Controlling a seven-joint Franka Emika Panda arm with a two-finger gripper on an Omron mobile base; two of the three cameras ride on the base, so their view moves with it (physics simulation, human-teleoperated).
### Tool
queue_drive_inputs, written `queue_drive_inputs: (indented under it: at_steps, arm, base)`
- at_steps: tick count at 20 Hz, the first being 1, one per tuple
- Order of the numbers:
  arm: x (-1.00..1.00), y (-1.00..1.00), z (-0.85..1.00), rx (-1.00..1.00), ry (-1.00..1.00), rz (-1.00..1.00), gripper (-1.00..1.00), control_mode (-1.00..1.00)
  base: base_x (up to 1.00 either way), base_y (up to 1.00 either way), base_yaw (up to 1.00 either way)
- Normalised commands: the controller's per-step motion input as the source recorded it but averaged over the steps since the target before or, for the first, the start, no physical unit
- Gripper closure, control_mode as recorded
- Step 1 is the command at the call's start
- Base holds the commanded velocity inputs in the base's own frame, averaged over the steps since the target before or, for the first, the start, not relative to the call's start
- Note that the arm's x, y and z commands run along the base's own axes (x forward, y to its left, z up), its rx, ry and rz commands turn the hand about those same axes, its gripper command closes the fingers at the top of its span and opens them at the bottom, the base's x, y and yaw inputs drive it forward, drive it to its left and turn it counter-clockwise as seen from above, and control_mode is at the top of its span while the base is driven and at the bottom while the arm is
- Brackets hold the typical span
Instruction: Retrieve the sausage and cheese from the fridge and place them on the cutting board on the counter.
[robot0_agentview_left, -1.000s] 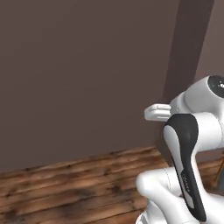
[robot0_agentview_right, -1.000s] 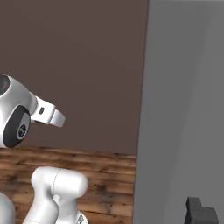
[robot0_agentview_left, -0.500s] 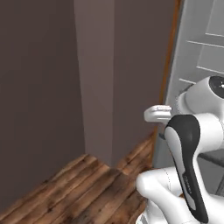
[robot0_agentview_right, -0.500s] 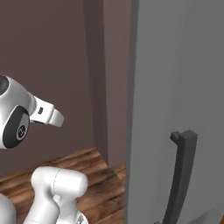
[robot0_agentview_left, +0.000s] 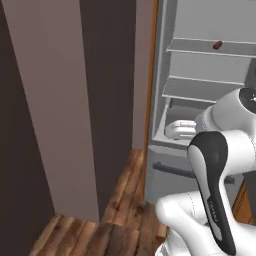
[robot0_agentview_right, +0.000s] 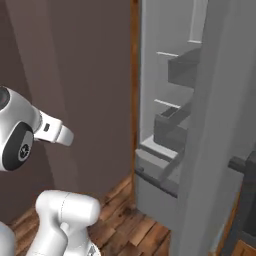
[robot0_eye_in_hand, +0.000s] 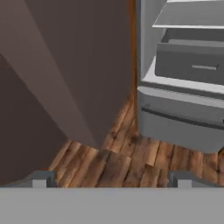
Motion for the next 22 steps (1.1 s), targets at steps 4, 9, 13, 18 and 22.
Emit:
queue_drive_inputs:
  at_steps: [4, 9, 13, 18, 22]
  arm:
    - [0.00, 0.00, 0.00, 0.00, 0.00, 0.00, -1.00, 1.00]
    - [0.00, 0.00, 0.00, 0.00, 0.00, 0.00, -1.00, 1.00]
    - [0.00, 0.00, 0.00, 0.00, 0.00, 0.00, -1.00, 1.00]
    - [0.00, 0.00, 0.00, 0.00, 0.00, 0.00, -1.00, 1.00]
    - [0.00, 0.00, 0.00, 0.00, 0.00, 0.00, -1.00, 1.00]
  base:
    - [1.00, 0.69, -0.49]
    - [0.88, 0.32, -0.56]
    - [-0.03, 0.09, -0.59]
    - [-0.32, -0.03, -0.25]
    - [0.08, -0.52, -0.08]
